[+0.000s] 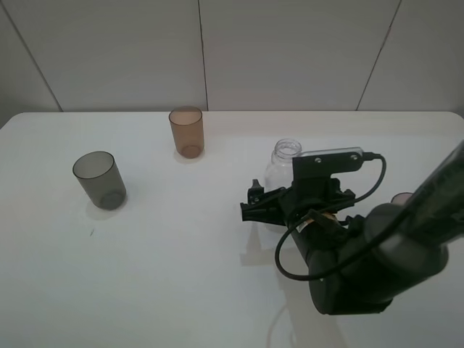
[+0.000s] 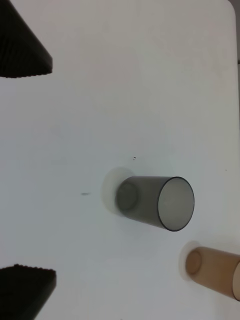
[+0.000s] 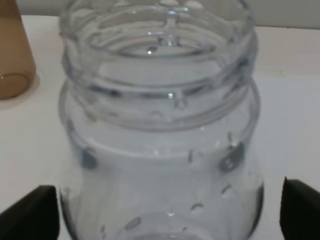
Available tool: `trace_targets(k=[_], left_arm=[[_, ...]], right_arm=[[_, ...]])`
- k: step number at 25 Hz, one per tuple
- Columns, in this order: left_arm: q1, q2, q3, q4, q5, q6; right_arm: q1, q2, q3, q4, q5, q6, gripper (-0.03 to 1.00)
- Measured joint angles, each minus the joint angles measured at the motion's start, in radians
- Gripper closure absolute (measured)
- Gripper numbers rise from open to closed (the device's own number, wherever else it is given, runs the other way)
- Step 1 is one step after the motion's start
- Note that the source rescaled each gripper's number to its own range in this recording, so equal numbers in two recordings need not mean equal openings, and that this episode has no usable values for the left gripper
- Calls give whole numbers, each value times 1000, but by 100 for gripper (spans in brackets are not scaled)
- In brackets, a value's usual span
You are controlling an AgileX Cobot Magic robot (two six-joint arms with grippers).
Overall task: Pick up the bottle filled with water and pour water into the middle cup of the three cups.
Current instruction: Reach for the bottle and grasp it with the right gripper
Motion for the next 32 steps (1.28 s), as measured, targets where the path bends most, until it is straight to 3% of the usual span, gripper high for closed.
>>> trace_targets(k=[15, 29, 32], left_arm=[[0, 0, 0, 0, 0, 0], [0, 0, 0, 0, 0, 0], [0, 0, 0, 0, 0, 0]], right_arm=[[-81, 33, -18, -60, 8, 43, 8], [-82, 38, -18, -95, 11, 46, 12], [-82, 38, -27, -95, 11, 48, 17]])
